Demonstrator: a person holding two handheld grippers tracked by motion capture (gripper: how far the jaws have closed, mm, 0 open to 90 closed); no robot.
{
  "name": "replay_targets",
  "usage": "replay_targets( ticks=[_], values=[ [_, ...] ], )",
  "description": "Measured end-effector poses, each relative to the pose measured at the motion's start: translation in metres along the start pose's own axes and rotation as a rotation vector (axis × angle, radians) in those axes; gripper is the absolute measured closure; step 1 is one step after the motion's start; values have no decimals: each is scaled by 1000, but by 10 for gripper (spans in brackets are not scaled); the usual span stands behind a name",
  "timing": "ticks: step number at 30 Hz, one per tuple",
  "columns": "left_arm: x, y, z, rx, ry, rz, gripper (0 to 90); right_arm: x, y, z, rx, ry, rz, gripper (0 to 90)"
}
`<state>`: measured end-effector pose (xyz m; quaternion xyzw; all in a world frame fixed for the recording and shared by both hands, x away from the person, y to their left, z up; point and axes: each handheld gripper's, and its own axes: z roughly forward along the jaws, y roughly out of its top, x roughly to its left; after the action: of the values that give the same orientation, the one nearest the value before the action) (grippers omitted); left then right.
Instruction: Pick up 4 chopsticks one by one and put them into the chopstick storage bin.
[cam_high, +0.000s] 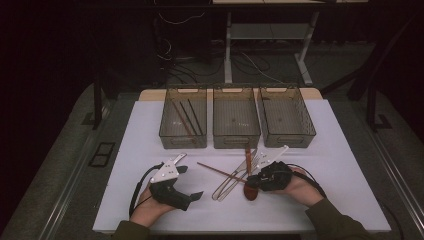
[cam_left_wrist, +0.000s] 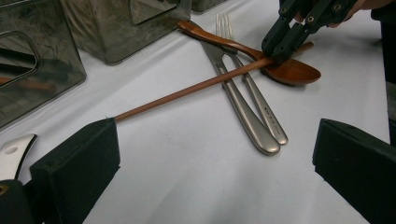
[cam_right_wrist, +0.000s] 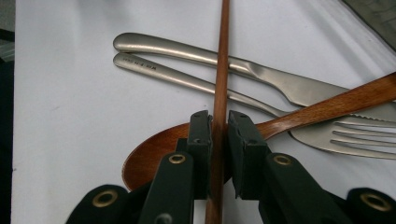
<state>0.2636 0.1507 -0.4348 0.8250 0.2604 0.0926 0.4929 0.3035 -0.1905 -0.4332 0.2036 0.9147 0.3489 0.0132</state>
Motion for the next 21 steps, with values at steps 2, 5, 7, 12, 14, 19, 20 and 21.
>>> replay_targets(
  ticks=[2,5,7,12,14,19,20,21],
  values=[
    [0,0,0,0,0,0,1,0,0,1,10,-6,-28,785],
    [0,0,0,0,0,0,1,1,-1,2,22,-12,-34,785],
    [0,0,0,0,1,-1,1,1,-1,3,27,-14,-39,785],
    [0,0,0,3,0,1,1,1,-1,3,29,-20,-38,804],
    [0,0,0,1,0,0,1,1,-1,3,30,-20,-34,815],
    [0,0,0,1,0,0,1,1,-1,3,30,-24,-27,818],
    [0,0,0,1,-1,0,1,1,-1,3,29,-24,-26,818],
    [0,0,0,1,-1,0,1,1,-1,3,28,-23,-23,818]
  ],
)
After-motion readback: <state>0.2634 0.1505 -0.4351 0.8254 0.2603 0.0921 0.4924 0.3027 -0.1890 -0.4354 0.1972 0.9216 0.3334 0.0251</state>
